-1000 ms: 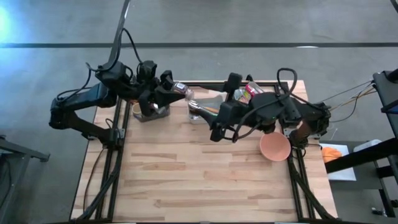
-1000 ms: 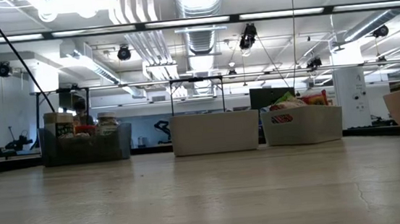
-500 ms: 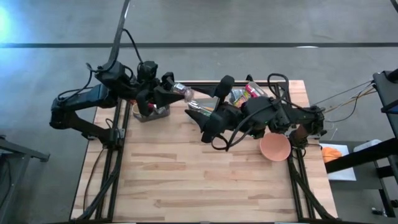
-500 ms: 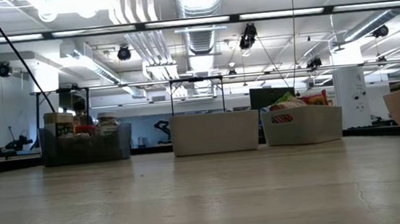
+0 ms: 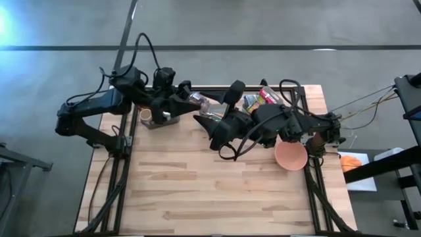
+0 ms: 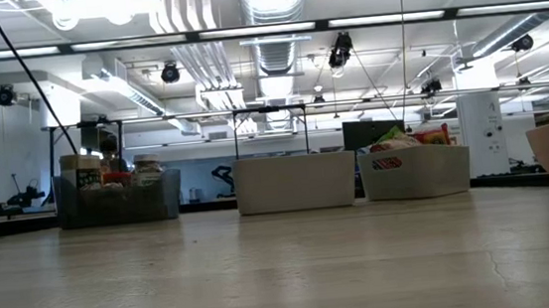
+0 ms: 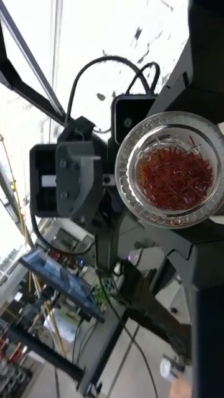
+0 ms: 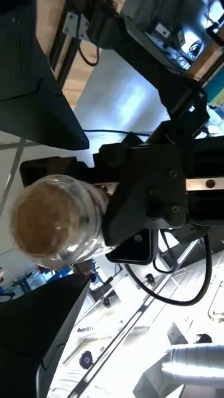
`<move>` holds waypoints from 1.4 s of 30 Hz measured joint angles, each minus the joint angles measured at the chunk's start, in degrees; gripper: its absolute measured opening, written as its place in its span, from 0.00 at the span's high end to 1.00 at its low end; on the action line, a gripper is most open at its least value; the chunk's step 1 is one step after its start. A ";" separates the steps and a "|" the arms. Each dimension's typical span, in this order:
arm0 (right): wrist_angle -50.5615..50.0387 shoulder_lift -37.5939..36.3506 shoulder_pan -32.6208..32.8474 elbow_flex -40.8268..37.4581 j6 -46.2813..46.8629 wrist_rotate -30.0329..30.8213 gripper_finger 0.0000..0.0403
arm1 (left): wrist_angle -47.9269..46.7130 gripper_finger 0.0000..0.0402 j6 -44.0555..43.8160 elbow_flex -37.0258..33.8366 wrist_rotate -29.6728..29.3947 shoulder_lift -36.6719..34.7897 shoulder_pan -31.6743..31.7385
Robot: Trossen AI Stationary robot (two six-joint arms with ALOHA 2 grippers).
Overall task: Pick & Place Food Item
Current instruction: Put the brown seasoning bottle into the black bin
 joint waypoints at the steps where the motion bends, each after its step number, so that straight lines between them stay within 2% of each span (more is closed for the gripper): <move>1: 0.02 0.00 0.01 0.00 0.00 0.05 0.15 | 0.65 0.55 -0.61 0.00 0.22 0.18 0.00; 6: 0.47 0.00 0.10 0.00 0.13 1.21 0.19 | 0.82 0.55 -0.74 0.00 0.82 0.30 0.00; 14: 0.62 0.00 0.22 0.00 0.14 1.75 0.48 | 0.88 0.55 -0.73 0.00 0.81 0.28 0.00; 17: 0.81 0.00 0.23 0.00 -0.02 1.74 0.55 | 1.10 0.55 -0.73 0.00 0.74 0.28 0.02; 29: 0.76 0.00 0.61 0.00 -0.52 1.76 0.55 | 0.59 0.55 0.59 0.00 0.96 0.21 0.22; 38: -2.60 -0.11 1.36 0.02 2.64 0.97 0.55 | -1.55 0.24 5.93 0.00 4.98 0.24 0.29; 42: -6.06 -0.55 1.51 0.04 7.27 -4.30 0.55 | -4.19 0.17 10.15 0.00 9.24 0.24 1.01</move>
